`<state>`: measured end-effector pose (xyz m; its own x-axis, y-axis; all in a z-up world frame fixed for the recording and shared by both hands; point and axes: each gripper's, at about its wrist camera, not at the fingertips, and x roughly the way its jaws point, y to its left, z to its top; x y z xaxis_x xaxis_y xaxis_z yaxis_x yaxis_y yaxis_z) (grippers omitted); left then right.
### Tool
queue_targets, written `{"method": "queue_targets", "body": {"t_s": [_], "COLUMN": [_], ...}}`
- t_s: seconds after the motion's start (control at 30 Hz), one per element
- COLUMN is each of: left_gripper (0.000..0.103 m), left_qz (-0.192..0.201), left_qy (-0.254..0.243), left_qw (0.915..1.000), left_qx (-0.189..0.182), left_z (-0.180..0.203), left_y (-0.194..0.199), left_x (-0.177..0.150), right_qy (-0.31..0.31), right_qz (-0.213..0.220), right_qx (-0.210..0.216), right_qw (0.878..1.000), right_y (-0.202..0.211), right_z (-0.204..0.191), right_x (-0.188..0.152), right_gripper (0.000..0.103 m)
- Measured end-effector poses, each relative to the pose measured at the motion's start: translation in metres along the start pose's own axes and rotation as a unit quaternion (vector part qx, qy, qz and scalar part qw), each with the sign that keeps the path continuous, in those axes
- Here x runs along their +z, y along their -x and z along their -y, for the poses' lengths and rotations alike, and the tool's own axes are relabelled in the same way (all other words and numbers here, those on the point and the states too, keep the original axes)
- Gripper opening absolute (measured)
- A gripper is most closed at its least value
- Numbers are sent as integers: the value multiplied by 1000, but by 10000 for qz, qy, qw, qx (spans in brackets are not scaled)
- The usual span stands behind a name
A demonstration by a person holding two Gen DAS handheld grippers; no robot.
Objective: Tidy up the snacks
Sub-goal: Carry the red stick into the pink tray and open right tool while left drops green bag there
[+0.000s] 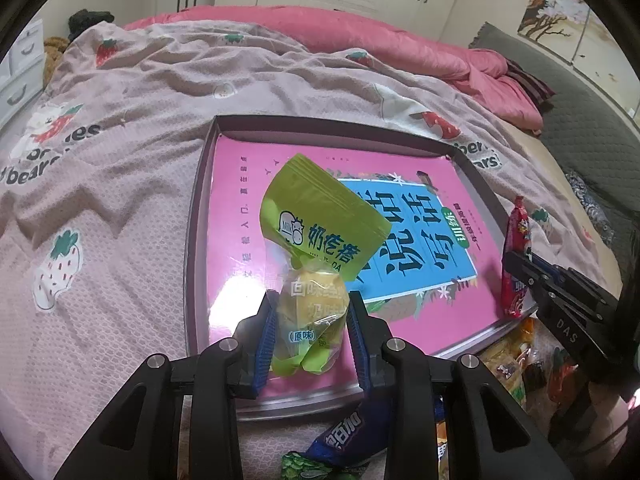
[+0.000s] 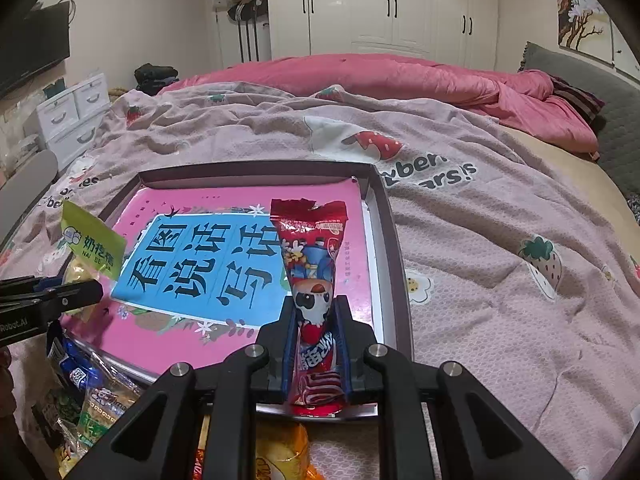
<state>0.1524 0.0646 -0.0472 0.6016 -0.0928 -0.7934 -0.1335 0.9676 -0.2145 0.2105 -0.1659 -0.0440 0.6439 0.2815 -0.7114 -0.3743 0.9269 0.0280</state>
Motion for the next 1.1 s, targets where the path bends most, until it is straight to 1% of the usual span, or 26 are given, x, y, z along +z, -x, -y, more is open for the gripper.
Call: {"method": "queue_targets", "body": {"t_s": [0.23, 0.43, 0.47, 0.5, 0.57, 0.7, 0.87, 0.93, 1.03, 1.1], "left_gripper": [35, 38, 40, 41, 41, 42, 50, 52, 58, 59], "left_qz": [7, -11, -10, -4, 27, 72, 125, 170, 246, 300], "left_qy": [-3, 5, -1, -5, -27, -44, -8, 12, 14, 12], "left_qw": [10000, 10000, 10000, 10000, 10000, 9999, 9999, 9998, 9997, 9995], "left_qx": [-4, -31, -46, -44, -57, -72, -78, -83, -66, -62], "left_z": [0, 0, 0, 0, 1, 2, 0, -1, -2, -3], "left_y": [1, 1, 1, 1, 3, 7, 11, 15, 21, 25], "left_x": [0, 1, 1, 1, 1, 2, 3, 4, 6, 7], "right_qy": [-50, -101, -127, -146, -196, -222, -234, -233, -251, -253], "right_qz": [5, -7, 4, 10, 39, 82, 159, 198, 254, 294], "right_qx": [-33, -2, -6, -9, 34, 41, 81, 102, 144, 148], "right_qw": [10000, 9999, 9999, 9999, 9998, 9997, 9996, 9995, 9993, 9991], "right_y": [1, 1, 2, 2, 3, 6, 15, 19, 26, 30], "right_z": [2, 4, 4, 6, 7, 8, 9, 9, 9, 9], "right_x": [0, 0, 0, 0, 1, 1, 2, 3, 3, 4], "right_gripper": [18, 20, 23, 29, 33, 34, 34, 35, 38, 38]}}
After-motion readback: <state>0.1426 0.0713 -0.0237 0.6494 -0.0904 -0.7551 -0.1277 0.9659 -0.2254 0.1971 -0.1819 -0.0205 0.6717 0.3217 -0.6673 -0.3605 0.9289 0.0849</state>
